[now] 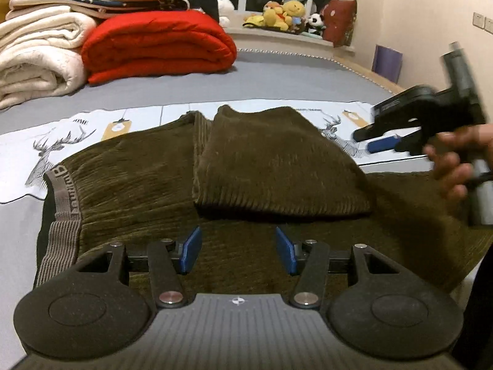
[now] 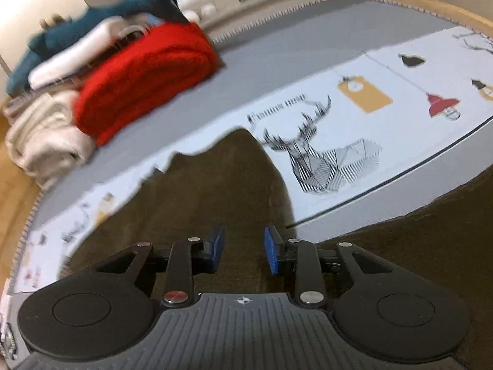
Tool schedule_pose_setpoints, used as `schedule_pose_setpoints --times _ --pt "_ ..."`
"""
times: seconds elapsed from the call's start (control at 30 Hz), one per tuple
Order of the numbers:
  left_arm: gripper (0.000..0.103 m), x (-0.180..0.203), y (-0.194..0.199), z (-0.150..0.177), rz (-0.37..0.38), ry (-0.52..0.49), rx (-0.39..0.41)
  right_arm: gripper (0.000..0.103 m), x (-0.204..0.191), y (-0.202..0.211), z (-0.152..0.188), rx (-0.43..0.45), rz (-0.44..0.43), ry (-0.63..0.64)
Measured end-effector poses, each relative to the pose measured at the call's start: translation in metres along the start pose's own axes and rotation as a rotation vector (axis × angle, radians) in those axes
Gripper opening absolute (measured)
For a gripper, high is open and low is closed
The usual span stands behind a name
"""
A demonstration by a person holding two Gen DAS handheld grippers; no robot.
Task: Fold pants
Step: 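Close the right tool on the folded pant leg cuff, then lift the pant leg with the right tool and fold it toward the waistband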
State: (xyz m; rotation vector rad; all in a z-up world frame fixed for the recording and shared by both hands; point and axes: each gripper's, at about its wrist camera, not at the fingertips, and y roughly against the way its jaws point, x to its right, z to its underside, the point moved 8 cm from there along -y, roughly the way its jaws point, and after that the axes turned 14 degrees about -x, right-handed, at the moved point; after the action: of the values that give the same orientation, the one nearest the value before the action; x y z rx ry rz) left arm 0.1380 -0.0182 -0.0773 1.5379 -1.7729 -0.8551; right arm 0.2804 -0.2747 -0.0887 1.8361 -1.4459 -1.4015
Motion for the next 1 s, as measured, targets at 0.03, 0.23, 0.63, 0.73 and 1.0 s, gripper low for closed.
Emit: schedule_pose_setpoints --times 0.03,0.23,0.63,0.73,1.0 --pt "0.059 -0.001 -0.001 0.000 0.004 0.005 0.000 0.032 0.003 -0.007 -0.003 -0.006 0.010 -0.002" --pt "0.059 -0.005 -0.010 0.002 0.003 0.033 -0.022 0.043 0.022 -0.047 -0.024 -0.031 0.043 -0.006" --pt "0.060 0.004 -0.023 0.006 -0.002 0.009 -0.042 0.044 0.030 -0.092 -0.050 -0.041 -0.111 -0.028" --pt "0.060 0.004 -0.026 0.006 -0.002 0.019 -0.050 0.044 0.027 -0.095 -0.054 -0.031 -0.128 -0.012" --pt "0.060 0.004 -0.029 0.008 -0.005 0.016 -0.058 0.013 0.020 -0.086 -0.060 0.057 -0.055 0.074"
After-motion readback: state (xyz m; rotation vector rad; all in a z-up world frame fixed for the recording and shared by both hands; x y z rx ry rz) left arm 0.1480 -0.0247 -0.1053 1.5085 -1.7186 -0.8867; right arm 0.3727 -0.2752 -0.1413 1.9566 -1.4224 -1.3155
